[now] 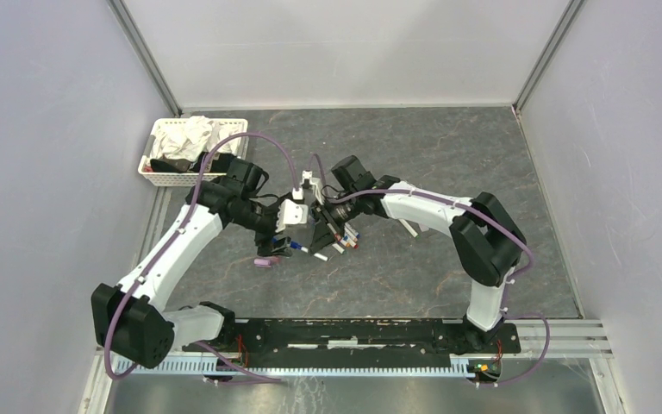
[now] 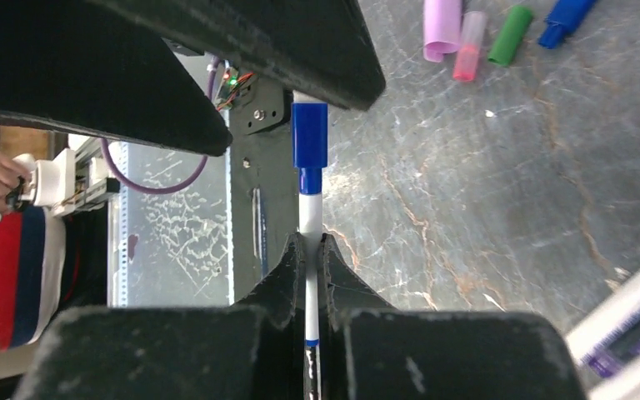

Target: Open the pen caps

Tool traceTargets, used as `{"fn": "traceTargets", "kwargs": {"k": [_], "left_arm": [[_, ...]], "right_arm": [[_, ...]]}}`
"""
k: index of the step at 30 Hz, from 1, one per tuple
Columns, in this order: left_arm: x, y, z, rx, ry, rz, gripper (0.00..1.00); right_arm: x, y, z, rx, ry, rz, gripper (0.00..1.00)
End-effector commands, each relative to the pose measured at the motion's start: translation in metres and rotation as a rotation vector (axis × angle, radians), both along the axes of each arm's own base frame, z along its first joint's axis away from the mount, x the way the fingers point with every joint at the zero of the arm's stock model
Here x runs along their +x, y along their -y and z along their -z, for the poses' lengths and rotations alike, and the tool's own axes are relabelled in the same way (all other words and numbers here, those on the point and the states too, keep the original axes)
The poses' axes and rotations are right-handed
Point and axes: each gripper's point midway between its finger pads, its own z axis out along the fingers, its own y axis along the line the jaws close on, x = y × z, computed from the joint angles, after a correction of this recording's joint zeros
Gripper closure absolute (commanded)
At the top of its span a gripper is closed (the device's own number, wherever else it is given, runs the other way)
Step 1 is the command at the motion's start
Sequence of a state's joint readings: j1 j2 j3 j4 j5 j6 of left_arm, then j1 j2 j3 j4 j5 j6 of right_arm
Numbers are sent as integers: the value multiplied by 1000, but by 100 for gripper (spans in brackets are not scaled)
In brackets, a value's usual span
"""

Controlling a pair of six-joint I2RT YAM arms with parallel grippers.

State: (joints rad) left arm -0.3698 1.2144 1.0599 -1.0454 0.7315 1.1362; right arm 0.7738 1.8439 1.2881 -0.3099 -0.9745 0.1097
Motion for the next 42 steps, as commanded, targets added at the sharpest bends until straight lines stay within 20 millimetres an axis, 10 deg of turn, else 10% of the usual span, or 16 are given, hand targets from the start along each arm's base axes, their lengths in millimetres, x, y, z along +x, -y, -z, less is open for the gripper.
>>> {"fn": "traceTargets", "kwargs": {"k": [1,11,16,20,25,31,42], "left_arm": [[-5,4,6,18,26,83,26],[-15,-2,30,108,3,130,38],[-12,1,27,106,9,130,60],[-10,5,24,99,12,129,96],[-7,8,17,84,19,117,98],[-4,2,18,124,37,116,98],[47,-61,26,282,89,33,98]], "right_arm": [[-6,-14,-25,91,-21,-72,100],[-9,-17,-34,125,-45,-94,100],[-9,-18,-33,123,-53,-95,100],[-8,-22,-30,114,-60,-71,72],[-11,-27,-22,105,-86,-66,58],[-10,-19,-14,72,-68,-58,100],[-10,62,34,-139,10,74,100]]}}
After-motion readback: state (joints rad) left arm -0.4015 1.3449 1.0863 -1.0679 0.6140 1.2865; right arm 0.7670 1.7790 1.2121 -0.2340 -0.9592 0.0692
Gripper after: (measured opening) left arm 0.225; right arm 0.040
